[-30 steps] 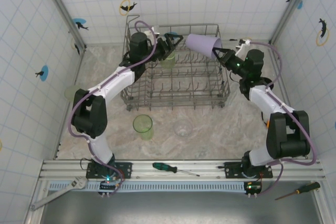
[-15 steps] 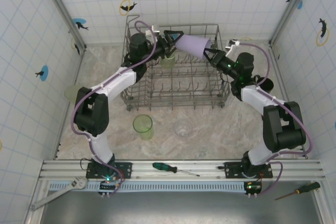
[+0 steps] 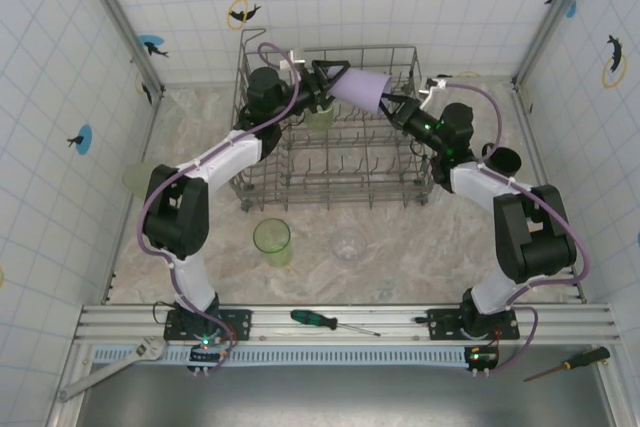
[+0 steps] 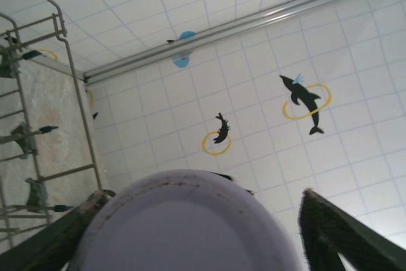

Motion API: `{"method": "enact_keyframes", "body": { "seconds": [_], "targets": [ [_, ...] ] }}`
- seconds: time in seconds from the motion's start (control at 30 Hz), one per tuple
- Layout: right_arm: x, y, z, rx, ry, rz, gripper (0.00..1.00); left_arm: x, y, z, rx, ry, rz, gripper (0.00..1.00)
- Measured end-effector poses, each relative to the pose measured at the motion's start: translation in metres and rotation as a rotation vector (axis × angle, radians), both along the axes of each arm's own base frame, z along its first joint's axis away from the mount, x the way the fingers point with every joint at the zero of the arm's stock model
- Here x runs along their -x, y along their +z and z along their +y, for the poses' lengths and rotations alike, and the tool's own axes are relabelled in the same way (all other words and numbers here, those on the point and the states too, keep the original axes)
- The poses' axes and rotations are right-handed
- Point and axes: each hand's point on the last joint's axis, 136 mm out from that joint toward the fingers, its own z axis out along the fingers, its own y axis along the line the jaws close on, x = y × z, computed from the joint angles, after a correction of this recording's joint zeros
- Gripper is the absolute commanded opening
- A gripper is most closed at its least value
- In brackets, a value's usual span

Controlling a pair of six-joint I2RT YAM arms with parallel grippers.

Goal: Load the cups into the dish rack

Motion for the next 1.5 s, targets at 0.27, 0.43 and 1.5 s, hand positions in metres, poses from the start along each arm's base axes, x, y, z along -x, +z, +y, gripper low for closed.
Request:
{"method": "enact_keyframes", "body": {
  "seconds": [0.27, 0.43, 1.5],
  "targets": [
    [0.001, -0.003, 0.003, 0.018, 0.006, -0.003, 0.02, -0.001, 0.001, 0.003, 0.039, 0.003, 0.024, 0.2],
    [-0.001, -0.005, 0.005, 0.037, 0.002, 0.008, 0.16, 0.001, 0.0, 0.003, 0.041, -0.002, 0.013, 0.0],
    [0.019, 0.013, -0.064, 0.266, -0.269, 0.069, 0.94, -0.035, 0.061, 0.0, -0.218, 0.146, -0.295, 0.0]
  ]
}}
